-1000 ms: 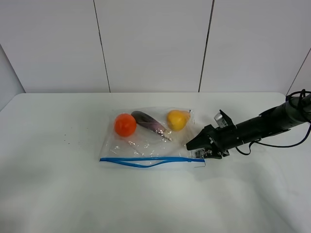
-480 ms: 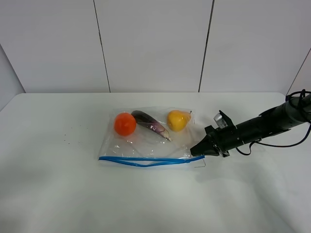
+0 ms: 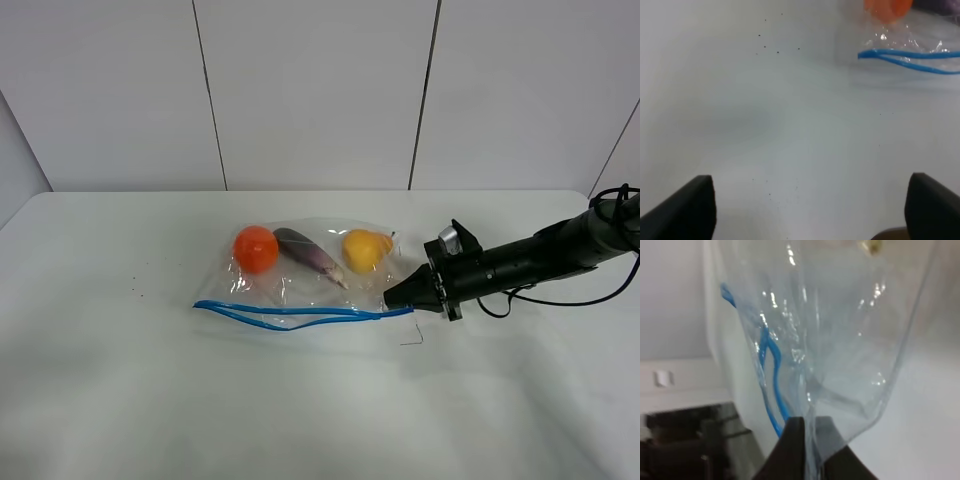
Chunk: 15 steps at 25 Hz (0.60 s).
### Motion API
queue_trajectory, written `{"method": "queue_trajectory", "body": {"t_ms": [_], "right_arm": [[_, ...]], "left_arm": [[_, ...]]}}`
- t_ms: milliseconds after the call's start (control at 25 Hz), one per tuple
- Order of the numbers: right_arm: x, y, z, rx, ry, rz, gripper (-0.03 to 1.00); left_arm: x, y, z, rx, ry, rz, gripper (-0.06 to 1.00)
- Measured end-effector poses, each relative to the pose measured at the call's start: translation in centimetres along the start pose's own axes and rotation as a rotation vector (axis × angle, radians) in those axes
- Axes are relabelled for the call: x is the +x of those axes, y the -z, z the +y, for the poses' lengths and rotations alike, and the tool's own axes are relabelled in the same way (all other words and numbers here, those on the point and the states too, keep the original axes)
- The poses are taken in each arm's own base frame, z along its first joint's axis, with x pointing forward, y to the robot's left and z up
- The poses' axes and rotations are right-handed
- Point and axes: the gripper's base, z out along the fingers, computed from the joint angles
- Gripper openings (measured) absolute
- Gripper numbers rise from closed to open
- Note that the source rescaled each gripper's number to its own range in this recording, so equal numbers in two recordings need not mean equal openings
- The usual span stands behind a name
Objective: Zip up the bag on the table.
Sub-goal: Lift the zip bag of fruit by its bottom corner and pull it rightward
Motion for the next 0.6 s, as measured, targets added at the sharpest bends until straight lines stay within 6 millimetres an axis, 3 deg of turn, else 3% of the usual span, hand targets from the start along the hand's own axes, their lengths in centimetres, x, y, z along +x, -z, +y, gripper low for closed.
{"method": "queue_trajectory", "body": {"t_ms": [600], "right_arm": [[-1.5,1.7,4.0,-0.057,-0.160,-0.123,0.00]], "left_arm": [[0.0,0.0,0.0,0.000,0.000,0.000,1.00]]}}
